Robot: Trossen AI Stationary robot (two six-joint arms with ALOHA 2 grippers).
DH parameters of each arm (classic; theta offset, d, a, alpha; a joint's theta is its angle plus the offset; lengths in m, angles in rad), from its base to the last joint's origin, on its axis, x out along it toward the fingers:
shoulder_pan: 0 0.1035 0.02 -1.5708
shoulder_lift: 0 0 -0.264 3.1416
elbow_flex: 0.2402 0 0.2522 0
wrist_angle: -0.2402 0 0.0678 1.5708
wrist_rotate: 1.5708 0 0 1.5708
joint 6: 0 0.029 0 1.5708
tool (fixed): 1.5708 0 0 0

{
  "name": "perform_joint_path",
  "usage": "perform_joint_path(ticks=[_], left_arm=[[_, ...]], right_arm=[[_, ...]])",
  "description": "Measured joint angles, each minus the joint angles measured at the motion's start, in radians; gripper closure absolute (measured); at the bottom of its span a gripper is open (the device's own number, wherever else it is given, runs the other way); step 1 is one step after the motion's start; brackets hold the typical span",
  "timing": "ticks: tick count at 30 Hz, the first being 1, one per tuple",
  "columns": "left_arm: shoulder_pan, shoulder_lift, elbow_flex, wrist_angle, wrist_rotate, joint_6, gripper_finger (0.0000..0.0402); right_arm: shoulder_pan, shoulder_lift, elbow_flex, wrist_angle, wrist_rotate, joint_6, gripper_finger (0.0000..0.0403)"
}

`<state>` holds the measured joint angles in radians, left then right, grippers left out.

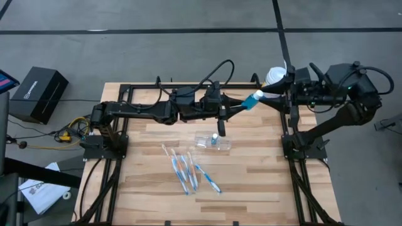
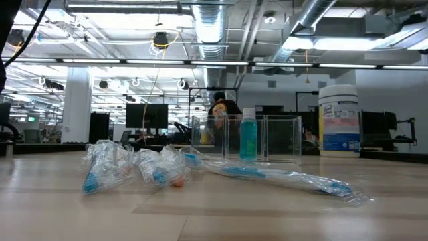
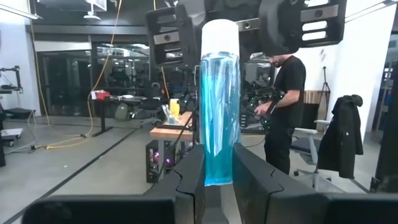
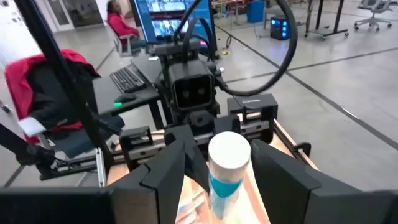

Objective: Pick & Place toothbrushing station
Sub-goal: Put the blue mouthwash into the transparent organizer

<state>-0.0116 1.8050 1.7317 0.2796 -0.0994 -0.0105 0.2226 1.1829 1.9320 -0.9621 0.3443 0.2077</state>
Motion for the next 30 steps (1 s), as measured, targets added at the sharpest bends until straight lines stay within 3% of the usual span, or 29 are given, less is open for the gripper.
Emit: perform_joint_path(ticks=[20, 30], left_arm=[[0.0, 0.0, 0.0, 0.016, 0.018, -0.001, 0.0346], [0.0, 0.0, 0.0, 0.026, 0.024, -0.005, 0.0346]], right_arm=[[-0.01, 0.021, 0.0, 0.013, -0.034, 0.001, 0.023], [-0.01, 0.027, 0.0, 0.014, -0.032, -0.005, 0.0288]])
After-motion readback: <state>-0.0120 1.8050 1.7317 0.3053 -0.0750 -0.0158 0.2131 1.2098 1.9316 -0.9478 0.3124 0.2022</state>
